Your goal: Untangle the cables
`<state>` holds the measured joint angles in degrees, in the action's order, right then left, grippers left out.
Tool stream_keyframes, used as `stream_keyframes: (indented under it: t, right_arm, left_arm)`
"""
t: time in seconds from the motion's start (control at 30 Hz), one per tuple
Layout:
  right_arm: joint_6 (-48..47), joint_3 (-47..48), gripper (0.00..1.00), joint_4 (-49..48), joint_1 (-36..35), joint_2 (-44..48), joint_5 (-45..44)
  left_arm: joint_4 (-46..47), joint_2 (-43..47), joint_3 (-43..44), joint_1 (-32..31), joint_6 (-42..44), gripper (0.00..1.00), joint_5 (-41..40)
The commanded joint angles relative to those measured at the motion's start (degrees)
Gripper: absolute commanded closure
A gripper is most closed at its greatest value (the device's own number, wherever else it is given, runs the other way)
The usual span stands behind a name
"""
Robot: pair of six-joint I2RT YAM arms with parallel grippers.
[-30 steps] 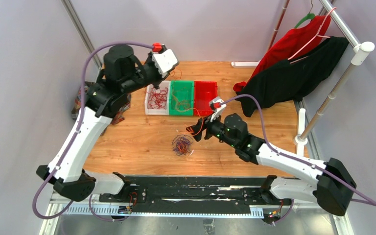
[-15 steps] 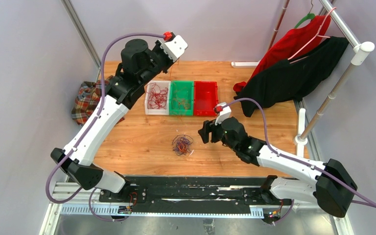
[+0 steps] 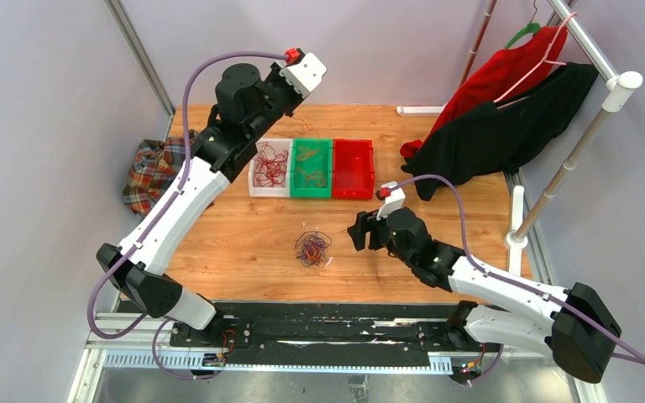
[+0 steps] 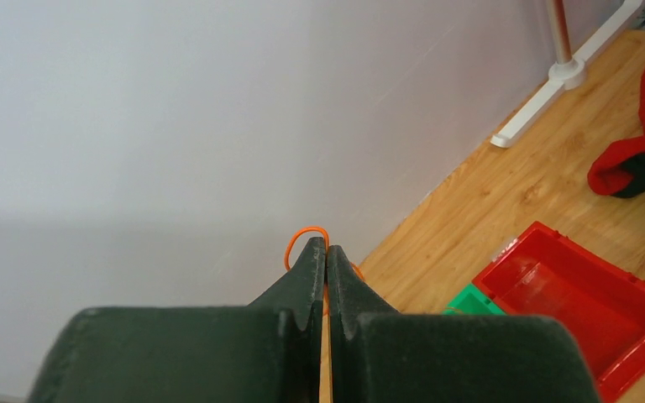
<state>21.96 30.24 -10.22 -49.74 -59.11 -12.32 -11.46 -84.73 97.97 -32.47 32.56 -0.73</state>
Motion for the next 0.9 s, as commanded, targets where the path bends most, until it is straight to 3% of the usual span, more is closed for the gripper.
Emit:
stream_keyframes:
  t: [0.0,0.43,0.87]
  right_arm:
    - [0.72,-0.87,0.31,1.13,0.69,1.21,-2.27]
    - [0.28,-1.92,0.32,5.43,0.65,8.32,-4.69]
    - [1.26,-2.34,0.32,5.72,0.76,8.58,-4.9]
  left_arm:
    - [3.03,-0.81,0.29,0.27,0.58,1.0,-1.13]
    - [0.69,-4.92,-3.71,2.41,5.62,1.0,-1.23]
    - [-4.44,-9.88,-7.36,2.05,0.13,1.0,1.96]
